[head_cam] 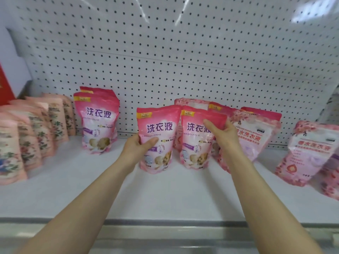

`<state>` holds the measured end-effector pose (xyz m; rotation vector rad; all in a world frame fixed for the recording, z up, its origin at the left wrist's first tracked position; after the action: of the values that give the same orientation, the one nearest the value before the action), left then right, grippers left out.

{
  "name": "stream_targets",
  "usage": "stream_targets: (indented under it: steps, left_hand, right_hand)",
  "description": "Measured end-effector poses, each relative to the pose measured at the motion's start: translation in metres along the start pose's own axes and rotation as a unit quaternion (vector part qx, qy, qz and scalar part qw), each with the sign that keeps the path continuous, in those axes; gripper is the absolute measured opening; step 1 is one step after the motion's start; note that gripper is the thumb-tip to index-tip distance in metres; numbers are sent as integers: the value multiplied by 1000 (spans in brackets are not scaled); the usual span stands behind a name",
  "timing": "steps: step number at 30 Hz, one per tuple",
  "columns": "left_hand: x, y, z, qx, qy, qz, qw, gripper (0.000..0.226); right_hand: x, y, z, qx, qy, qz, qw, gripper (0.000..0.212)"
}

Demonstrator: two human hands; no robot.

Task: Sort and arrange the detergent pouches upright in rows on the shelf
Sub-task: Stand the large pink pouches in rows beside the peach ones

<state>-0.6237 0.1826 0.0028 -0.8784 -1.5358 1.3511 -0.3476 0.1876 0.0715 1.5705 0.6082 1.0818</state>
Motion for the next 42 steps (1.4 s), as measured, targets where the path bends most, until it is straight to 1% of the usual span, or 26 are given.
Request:
stream_targets:
  steps: [1, 2, 4, 8, 11, 12, 14, 19, 22, 28, 31, 33, 35, 38, 42]
  left_hand:
    - [-2, -1, 4, 0, -7, -5, 1000, 22]
    - [-4, -1, 8, 0, -16, -11, 1000, 19]
    - [-11, -2, 19, -6, -36, -13, 999, 13]
    - [-29, -6, 59, -67, -77, -5, 995, 11]
    - [-38, -13, 102, -106, -107, -12, 989, 16]
    - [-40, -13, 118, -114, -118, -9, 986, 16]
    - [-42, -12, 151, -117, -138, -3, 984, 14]
    - [-45, -11, 216, -87, -170, -15, 982, 20]
    - [-47, -10, 240, -74, -178, -20, 981, 18]
    - [-47, -9, 259, -57, -171, -31, 983, 12]
    - [-44, -7, 261, -59, -166, -29, 984, 13]
    - [-40, -6, 259, -54, -158, -31, 985, 11]
    - [-38, -5, 256, -55, -151, -27, 987, 9]
    - [-35, -3, 253, -60, -146, -24, 987, 16]
    - [-33, -2, 250, -56, -136, -11, 989, 25]
  right_hand:
    - [-5, -9, -3, 18, 17, -41, 999, 30]
    - [-8, -14, -4, 26, 18, -60, 998, 22]
    - [-10, -12, -4, 20, -8, -53, 998, 12]
    - [-26, 0, -16, 5, -35, -13, 999, 13]
    - [-50, 9, -38, 49, -13, -20, 998, 3]
    - [-58, 11, -49, 65, -4, -31, 997, 4]
    - [-74, 12, -75, 93, 17, -47, 994, 8]
    - [-113, 20, -161, 131, 87, -92, 983, 5]
    - [-126, 27, -208, 141, 109, -106, 978, 6]
    - [-134, 28, -268, 149, 118, -119, 975, 9]
    - [-139, 19, -279, 147, 130, -122, 973, 24]
    - [-141, 15, -282, 151, 138, -119, 972, 29]
    - [-144, 14, -284, 167, 134, -118, 970, 23]
    - [-151, 15, -287, 197, 121, -112, 966, 15]
    - [-147, 18, -281, 161, 130, -76, 975, 14]
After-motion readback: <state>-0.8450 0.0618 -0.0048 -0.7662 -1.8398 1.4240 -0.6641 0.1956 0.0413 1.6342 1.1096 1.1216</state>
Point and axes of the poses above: each hand's wrist, its own x-axis towards the middle knuckle, its own z-axis out of the back of the hand, y = z × x, the point moved 7 cm from there along x, towards the middle knuckle, and after that the axes turned 15 degrees about -y, right-handed, at the moved point
